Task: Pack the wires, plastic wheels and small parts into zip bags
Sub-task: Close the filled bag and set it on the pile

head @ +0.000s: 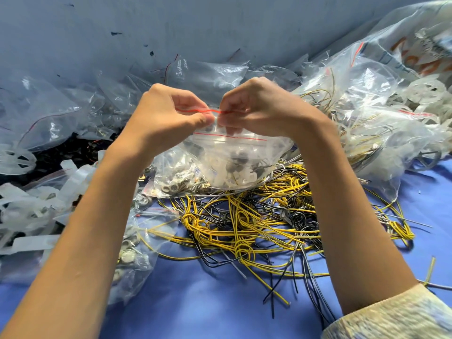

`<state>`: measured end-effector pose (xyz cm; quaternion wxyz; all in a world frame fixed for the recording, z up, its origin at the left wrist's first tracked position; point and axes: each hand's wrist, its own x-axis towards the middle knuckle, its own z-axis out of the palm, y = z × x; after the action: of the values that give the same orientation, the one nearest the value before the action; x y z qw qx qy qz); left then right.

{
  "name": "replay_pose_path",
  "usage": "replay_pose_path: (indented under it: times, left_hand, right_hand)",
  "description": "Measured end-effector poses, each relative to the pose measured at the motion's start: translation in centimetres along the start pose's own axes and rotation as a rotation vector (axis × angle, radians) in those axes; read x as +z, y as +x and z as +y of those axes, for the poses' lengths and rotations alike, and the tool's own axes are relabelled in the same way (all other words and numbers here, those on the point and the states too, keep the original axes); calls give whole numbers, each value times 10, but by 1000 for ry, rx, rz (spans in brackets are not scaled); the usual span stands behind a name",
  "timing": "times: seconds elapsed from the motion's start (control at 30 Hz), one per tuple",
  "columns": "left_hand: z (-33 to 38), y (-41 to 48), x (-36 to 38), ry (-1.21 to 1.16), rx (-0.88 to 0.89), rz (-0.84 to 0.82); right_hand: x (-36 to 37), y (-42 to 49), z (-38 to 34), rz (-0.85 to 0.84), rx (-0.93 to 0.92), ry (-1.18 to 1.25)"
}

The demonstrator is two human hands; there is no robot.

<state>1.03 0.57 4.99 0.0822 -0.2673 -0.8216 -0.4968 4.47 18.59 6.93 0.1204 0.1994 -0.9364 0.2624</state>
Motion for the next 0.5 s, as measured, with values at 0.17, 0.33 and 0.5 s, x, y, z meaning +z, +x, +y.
replay_pose_path:
  times: [0.17,0.33,0.5]
  left_hand:
    - [6,-1,3,27,24,-69]
    - [9,-1,-1,138,70,2]
    - [13,-3,2,331,125,47]
  right_hand:
    - [1,0,-3,40,-2,17]
    - [0,4,-5,95,-24,-73]
    - [3,7,-6,111,-30,-117]
